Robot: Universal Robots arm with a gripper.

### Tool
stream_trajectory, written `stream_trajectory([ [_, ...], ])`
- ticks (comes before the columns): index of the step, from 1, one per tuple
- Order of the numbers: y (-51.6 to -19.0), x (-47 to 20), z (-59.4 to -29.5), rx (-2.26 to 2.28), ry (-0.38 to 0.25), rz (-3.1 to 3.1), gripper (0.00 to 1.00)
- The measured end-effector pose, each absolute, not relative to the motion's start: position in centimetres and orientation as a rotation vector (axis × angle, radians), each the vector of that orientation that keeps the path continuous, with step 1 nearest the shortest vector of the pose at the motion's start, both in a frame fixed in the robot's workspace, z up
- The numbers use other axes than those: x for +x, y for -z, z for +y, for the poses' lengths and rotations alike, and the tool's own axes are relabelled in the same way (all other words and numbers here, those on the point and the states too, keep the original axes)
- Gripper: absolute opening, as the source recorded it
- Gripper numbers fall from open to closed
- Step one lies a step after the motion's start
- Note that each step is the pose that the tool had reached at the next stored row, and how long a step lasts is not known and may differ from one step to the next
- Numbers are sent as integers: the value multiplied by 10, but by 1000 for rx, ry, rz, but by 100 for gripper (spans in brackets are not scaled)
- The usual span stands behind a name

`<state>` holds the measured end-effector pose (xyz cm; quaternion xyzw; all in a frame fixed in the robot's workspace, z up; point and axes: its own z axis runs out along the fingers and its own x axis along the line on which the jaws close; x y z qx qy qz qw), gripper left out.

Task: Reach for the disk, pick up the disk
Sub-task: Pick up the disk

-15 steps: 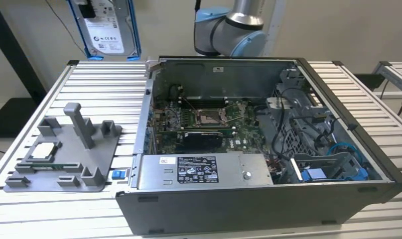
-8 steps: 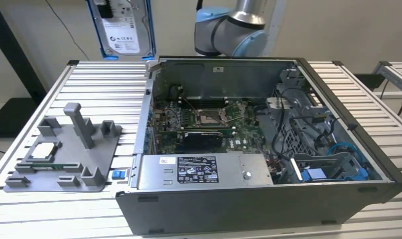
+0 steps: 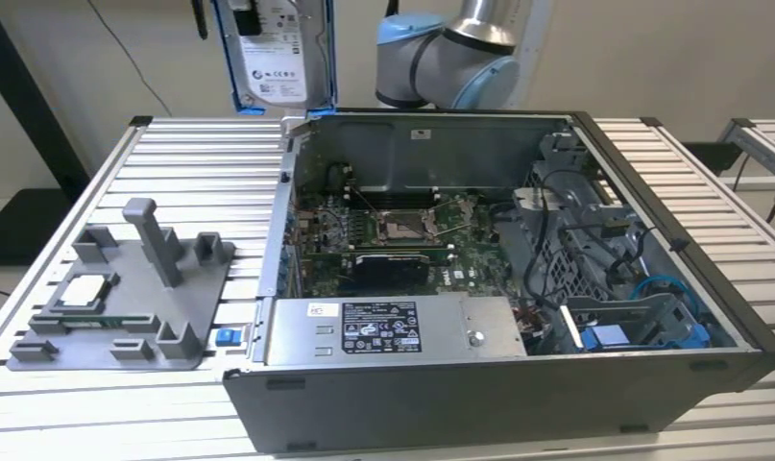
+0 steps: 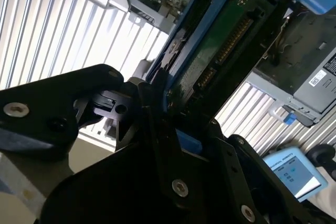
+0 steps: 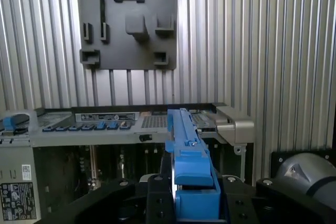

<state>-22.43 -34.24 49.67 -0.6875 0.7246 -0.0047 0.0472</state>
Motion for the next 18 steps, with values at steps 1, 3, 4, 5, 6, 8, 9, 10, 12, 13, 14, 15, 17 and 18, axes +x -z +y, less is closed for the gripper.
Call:
stream_trajectory([
  [1, -497, -220, -342, -2097, 14, 2211, 0],
  [3, -497, -211, -342, -2097, 14, 2211, 0],
  [4, -497, -206, -342, -2097, 14, 2211, 0],
  [5, -497, -202, -342, -2098, 14, 2211, 0],
  [6, -497, -197, -342, -2098, 13, 2211, 0],
  [8, -497, -188, -342, -2098, 13, 2211, 0],
  [9, -497, -183, -342, -2098, 13, 2211, 0],
  [10, -497, -179, -342, -2098, 13, 2211, 0],
  [12, -497, -170, -342, -2098, 13, 2211, 0],
  [13, -497, -167, -342, -2098, 13, 2211, 0],
  [14, -497, -163, -342, -2098, 13, 2211, 0],
  [15, -497, -159, -342, -2098, 13, 2211, 0],
  [17, -497, -151, -342, -2098, 13, 2211, 0],
  [18, -497, -147, -342, -2098, 13, 2211, 0],
])
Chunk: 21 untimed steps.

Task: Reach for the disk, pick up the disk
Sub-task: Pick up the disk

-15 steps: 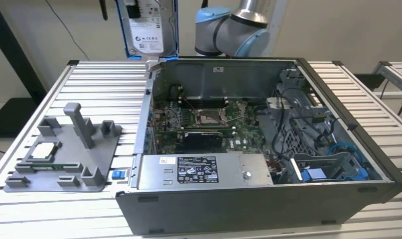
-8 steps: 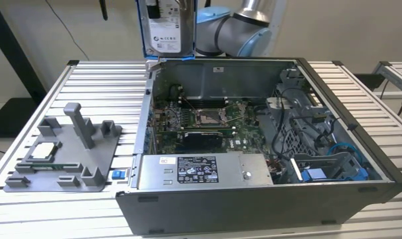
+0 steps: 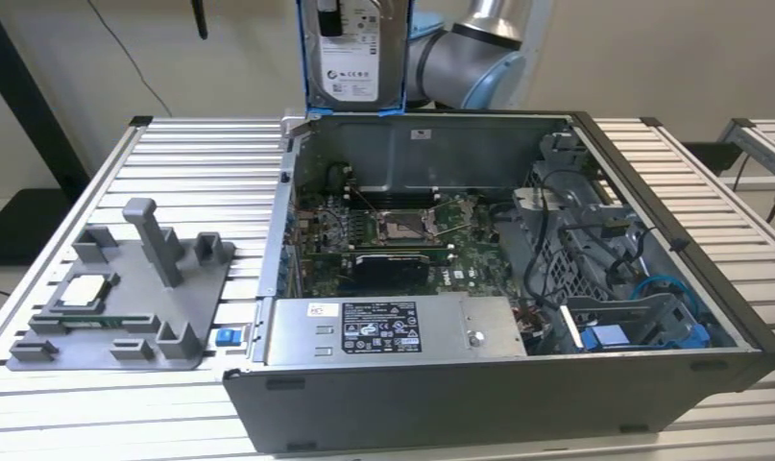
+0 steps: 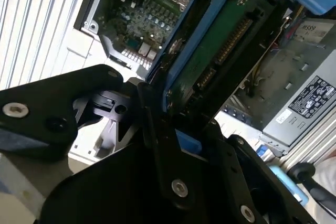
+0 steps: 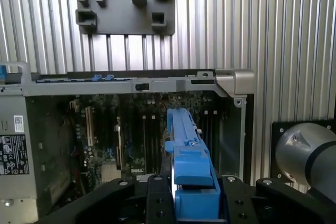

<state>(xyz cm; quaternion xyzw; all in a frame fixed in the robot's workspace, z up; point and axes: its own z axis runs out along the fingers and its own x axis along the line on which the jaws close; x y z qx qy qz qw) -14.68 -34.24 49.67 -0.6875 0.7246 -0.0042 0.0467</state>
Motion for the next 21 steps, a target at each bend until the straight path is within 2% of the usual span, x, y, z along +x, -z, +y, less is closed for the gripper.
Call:
stream_trajectory([
  [21, -497, -72, -342, -2098, 12, 2212, 0],
])
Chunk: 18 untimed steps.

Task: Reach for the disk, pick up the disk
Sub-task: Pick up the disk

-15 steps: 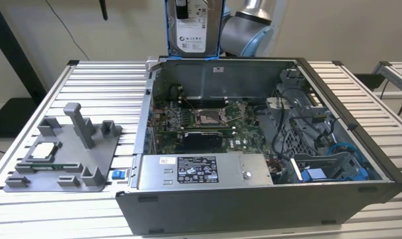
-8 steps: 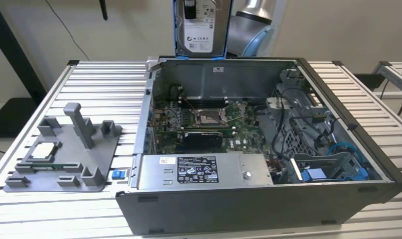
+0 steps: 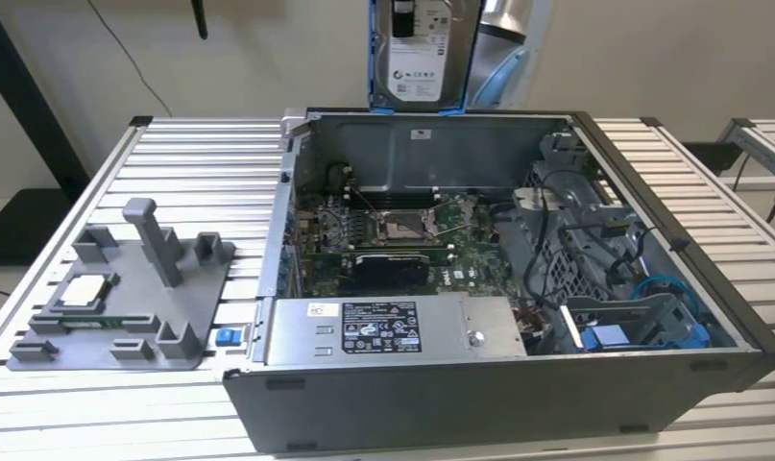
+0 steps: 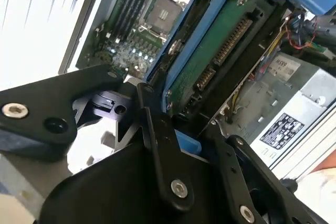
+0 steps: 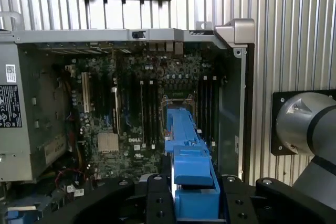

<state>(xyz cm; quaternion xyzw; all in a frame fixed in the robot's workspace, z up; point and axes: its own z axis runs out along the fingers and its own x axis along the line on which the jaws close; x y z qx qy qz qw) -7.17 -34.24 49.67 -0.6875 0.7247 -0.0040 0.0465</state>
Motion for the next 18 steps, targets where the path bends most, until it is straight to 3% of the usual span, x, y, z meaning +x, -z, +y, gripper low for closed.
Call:
stream_trajectory([
  [18, -497, 12, -342, -2099, 11, 2212, 0],
])
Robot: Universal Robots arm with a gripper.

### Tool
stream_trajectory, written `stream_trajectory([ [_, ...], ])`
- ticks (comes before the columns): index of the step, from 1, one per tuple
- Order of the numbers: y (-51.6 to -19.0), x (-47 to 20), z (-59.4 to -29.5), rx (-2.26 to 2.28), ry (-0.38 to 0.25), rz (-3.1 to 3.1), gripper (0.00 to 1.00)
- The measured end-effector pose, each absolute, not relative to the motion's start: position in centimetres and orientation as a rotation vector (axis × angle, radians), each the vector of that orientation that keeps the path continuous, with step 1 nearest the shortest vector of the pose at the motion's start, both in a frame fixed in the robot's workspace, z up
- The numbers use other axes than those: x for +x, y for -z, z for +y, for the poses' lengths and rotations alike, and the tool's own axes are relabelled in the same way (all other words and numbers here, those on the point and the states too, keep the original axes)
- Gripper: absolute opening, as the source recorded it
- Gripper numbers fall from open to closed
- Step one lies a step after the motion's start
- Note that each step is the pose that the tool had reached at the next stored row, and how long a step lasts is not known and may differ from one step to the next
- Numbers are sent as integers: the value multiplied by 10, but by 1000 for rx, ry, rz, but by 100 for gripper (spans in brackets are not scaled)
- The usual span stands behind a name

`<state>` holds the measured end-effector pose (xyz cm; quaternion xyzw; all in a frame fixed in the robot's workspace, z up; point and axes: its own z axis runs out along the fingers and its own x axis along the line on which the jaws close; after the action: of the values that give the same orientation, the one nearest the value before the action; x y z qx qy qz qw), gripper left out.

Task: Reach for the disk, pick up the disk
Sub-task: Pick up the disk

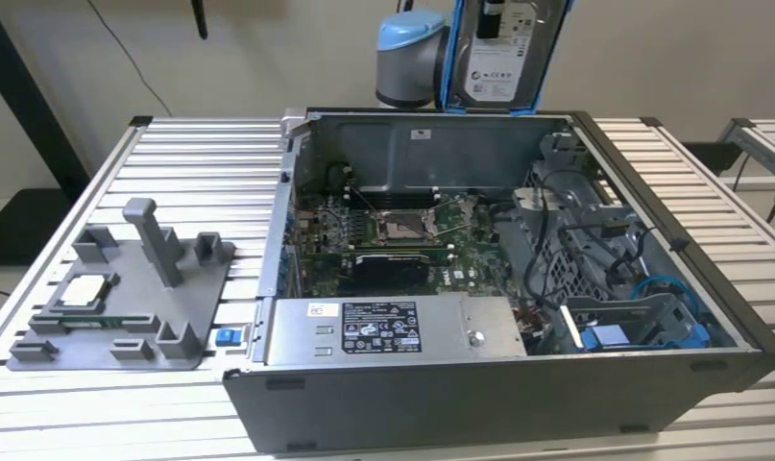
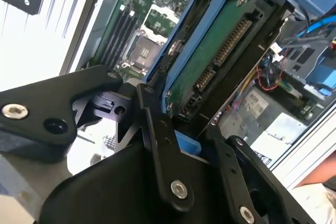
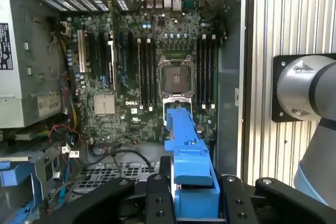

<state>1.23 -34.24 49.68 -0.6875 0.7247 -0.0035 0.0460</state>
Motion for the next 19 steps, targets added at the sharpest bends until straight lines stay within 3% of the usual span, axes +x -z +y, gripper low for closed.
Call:
stream_trajectory([
  [19, -497, 98, -342, -2100, 8, 2214, 0],
])
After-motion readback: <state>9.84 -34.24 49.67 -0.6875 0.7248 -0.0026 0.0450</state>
